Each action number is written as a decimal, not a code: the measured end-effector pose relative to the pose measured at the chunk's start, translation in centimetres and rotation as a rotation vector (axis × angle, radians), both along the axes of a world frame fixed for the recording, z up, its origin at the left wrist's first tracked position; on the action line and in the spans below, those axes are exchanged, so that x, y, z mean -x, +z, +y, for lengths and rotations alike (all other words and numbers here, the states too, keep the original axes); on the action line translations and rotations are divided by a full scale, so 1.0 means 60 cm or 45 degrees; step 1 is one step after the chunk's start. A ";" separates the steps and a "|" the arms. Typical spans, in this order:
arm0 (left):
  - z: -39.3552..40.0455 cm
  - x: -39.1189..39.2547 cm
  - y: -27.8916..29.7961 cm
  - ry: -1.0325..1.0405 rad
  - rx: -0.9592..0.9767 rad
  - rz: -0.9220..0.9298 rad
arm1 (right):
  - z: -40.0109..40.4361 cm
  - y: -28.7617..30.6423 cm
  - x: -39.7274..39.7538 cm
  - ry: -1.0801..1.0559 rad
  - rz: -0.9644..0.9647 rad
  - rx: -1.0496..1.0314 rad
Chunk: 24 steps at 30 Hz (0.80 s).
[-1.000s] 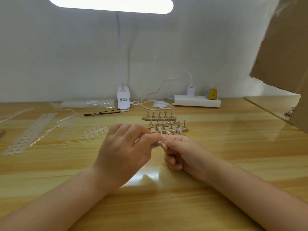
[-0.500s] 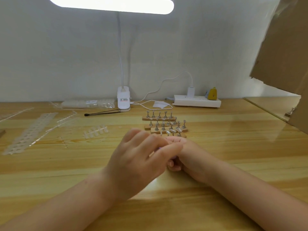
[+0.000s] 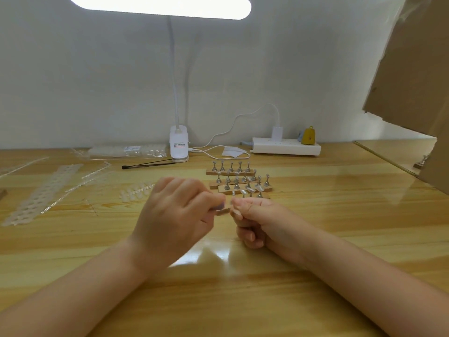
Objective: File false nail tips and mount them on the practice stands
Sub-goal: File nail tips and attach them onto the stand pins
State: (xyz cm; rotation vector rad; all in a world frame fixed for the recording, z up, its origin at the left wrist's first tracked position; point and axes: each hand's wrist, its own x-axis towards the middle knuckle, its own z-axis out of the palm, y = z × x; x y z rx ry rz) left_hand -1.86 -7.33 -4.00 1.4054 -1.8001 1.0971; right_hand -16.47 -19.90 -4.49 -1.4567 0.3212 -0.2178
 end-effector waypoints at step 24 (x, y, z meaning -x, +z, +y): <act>-0.005 0.021 -0.007 -0.223 0.106 -0.155 | -0.006 0.001 0.005 0.128 -0.012 -0.018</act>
